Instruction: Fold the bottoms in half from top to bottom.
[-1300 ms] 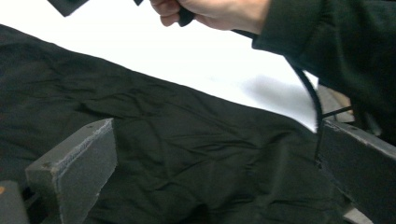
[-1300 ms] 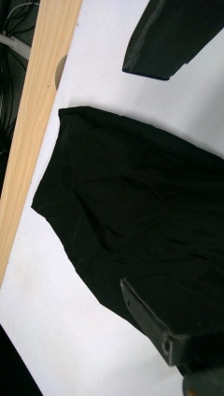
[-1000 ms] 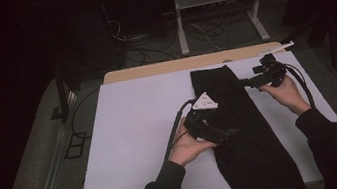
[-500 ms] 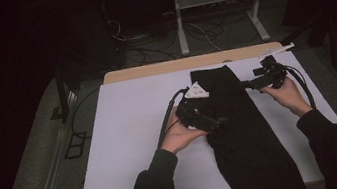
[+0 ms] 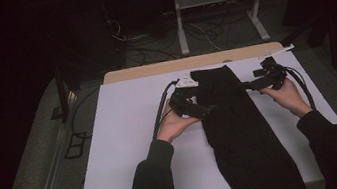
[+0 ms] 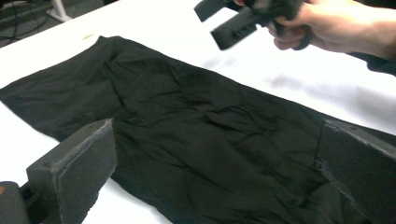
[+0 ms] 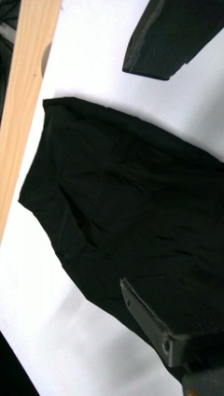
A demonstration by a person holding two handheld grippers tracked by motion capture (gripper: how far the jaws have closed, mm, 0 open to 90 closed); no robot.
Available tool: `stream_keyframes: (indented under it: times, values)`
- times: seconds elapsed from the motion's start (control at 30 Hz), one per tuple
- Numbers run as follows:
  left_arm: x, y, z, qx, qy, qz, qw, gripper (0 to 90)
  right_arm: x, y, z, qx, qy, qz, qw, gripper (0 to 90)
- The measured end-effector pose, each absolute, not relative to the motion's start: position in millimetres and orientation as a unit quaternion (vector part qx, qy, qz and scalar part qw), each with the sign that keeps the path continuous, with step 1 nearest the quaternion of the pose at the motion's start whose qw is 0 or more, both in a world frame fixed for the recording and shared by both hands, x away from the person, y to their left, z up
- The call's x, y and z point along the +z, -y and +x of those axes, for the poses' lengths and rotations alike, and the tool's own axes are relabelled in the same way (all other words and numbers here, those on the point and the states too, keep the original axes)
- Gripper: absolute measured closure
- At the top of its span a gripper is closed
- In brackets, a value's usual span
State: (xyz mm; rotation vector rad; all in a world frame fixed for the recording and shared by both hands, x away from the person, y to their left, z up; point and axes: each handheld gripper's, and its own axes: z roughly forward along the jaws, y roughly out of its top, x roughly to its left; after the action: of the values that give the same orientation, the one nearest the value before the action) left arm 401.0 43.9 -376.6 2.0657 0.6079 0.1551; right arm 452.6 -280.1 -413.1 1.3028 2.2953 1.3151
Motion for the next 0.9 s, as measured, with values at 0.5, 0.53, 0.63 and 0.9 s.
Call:
stream_keyframes:
  times: [0.5,0.53,0.63,0.9]
  values:
    - [-387,-56,440,0.068,-0.297,0.838,0.453,0.0,-410,269,458,0.438,-0.783,0.433,0.087,0.3]
    - [-389,-58,443,0.067,-0.304,0.837,0.451,0.0,-409,269,460,0.436,-0.783,0.435,0.087,0.3]
    - [-397,-62,453,0.067,-0.321,0.831,0.45,0.0,-409,268,464,0.433,-0.781,0.443,0.082,0.3]
    - [-413,-71,469,0.056,-0.36,0.805,0.469,0.0,-402,272,474,0.426,-0.779,0.452,0.087,0.3]
